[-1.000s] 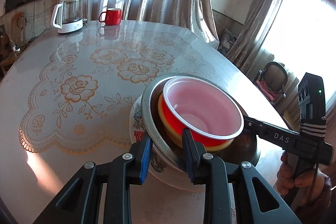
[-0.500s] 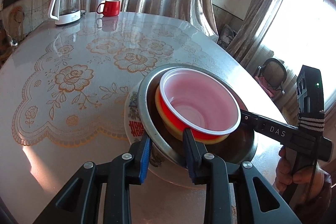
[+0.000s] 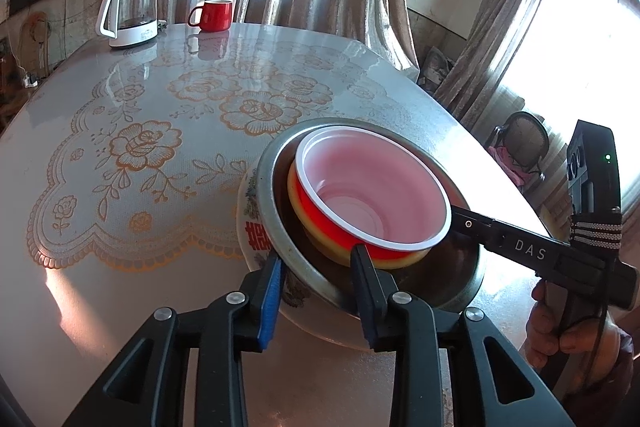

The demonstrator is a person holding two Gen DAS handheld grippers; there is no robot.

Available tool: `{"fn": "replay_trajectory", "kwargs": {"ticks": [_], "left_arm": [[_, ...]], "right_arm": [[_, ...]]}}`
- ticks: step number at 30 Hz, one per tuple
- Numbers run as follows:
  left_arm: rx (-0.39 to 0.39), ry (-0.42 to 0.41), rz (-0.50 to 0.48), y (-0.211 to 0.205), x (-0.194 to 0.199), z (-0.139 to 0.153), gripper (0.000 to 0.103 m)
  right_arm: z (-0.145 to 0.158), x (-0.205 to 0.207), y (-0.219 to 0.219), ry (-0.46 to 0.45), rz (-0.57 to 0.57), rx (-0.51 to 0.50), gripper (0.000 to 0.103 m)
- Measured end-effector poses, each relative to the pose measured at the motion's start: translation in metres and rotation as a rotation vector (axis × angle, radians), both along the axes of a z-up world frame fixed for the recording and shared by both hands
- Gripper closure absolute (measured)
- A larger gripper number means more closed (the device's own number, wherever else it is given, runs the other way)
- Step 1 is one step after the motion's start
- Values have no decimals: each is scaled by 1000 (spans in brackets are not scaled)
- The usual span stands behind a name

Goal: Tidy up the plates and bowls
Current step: 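Lift the steel basin with both tools and carry it over the plate stack, then lower the steel basin onto the plate stack and open both tools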

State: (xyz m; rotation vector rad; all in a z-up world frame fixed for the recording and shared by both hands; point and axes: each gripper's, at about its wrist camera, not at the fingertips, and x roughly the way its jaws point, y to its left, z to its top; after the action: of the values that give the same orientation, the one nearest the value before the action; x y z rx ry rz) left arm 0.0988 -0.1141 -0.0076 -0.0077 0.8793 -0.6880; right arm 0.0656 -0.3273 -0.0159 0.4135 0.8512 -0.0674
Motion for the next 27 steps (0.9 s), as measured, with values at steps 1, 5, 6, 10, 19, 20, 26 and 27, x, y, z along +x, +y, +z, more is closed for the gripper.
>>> {"fn": "replay_trajectory", "kwargs": {"ticks": [1,5,6,10,19,20,26,27], "left_arm": [[2,-2,1,0,-1,0,69],[4,-10,5,1,-3,0,68],[4,-11,7,1,-3,1,68],[6,-23,9,1,-5,1,68],[6,-44,24,3,-13,2,67],[4,-43,25,3,-13,3,67],[2,-46,39,5,-14,4,67],[3,-50,42,5,-15,4,68]], "right_arm": [[0,-1,-1,0,0,11,83],[1,-4,-1,-4,-1,21,82],[2,-5,-1,-7,-3,27,81],[7,-11,-1,-19,-6,30,77],[7,-18,7,-30,-19,-26,83],[7,-18,7,-31,-20,-26,83],[8,-18,7,-30,-31,-24,83],[8,-17,7,-28,-33,-22,83]]}}
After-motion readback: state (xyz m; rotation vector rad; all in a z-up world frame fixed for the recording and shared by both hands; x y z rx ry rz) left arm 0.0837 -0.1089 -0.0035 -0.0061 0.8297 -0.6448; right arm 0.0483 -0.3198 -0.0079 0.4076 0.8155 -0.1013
